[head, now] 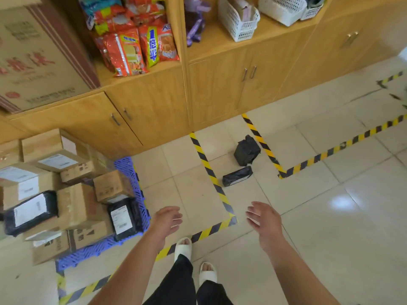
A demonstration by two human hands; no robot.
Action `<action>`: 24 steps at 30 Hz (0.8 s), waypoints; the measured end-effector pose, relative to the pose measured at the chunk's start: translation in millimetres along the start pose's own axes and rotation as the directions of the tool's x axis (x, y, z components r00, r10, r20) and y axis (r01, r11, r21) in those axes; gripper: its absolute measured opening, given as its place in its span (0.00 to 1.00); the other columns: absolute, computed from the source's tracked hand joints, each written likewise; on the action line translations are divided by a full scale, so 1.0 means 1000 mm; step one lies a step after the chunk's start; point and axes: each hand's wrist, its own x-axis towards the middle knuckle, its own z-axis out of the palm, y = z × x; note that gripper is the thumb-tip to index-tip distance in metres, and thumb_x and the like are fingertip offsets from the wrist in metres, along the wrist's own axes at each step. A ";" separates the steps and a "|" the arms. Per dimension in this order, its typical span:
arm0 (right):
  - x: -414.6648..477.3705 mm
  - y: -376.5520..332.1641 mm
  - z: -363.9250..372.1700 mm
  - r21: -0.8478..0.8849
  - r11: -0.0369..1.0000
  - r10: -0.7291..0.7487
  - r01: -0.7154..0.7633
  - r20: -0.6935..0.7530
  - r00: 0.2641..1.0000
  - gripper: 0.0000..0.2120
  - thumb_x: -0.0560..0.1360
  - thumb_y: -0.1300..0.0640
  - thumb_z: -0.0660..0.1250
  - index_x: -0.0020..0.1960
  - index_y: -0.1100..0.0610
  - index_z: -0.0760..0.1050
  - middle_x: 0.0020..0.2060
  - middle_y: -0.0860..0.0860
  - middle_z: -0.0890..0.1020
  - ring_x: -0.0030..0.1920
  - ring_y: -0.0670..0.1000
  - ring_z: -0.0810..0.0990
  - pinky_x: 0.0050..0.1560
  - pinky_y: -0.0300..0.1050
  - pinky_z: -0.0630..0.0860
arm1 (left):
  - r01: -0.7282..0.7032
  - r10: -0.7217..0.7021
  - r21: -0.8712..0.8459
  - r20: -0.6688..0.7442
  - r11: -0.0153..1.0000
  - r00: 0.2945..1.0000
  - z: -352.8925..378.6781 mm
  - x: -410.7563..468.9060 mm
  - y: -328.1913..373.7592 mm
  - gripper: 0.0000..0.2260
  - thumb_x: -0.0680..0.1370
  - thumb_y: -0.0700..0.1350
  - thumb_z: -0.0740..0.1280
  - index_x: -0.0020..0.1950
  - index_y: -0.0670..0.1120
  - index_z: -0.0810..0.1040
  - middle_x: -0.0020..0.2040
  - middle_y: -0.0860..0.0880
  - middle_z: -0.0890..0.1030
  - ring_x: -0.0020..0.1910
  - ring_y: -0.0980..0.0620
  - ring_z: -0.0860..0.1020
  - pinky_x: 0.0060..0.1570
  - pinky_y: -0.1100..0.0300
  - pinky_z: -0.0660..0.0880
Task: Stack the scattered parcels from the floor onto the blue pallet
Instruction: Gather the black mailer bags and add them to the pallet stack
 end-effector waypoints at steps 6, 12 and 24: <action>0.016 -0.050 -0.015 0.081 0.997 0.011 -0.008 -0.035 0.999 0.08 0.78 0.63 0.63 0.53 0.63 0.79 0.48 0.59 0.83 0.48 0.58 0.83 0.54 0.51 0.80 | -0.048 0.039 0.051 0.159 0.998 0.987 0.084 -0.002 0.046 0.08 0.80 0.39 0.63 0.54 0.44 0.81 0.45 0.44 0.82 0.44 0.46 0.81 0.43 0.57 0.78; 0.045 -0.108 -0.026 -0.003 0.999 -0.041 0.041 -0.073 0.997 0.08 0.78 0.61 0.66 0.55 0.63 0.79 0.50 0.62 0.83 0.47 0.59 0.83 0.50 0.51 0.80 | -0.034 0.006 0.128 0.213 0.991 0.977 0.139 0.028 0.111 0.07 0.80 0.41 0.63 0.55 0.44 0.80 0.45 0.45 0.81 0.44 0.47 0.80 0.55 0.51 0.77; 0.145 -0.222 -0.053 -0.025 1.000 -0.007 0.007 -0.037 0.999 0.10 0.79 0.62 0.65 0.58 0.64 0.78 0.51 0.61 0.82 0.49 0.59 0.82 0.45 0.48 0.79 | 0.005 -0.036 0.153 0.201 0.988 0.979 0.252 0.089 0.188 0.08 0.81 0.44 0.65 0.57 0.44 0.79 0.47 0.45 0.82 0.47 0.47 0.80 0.50 0.54 0.77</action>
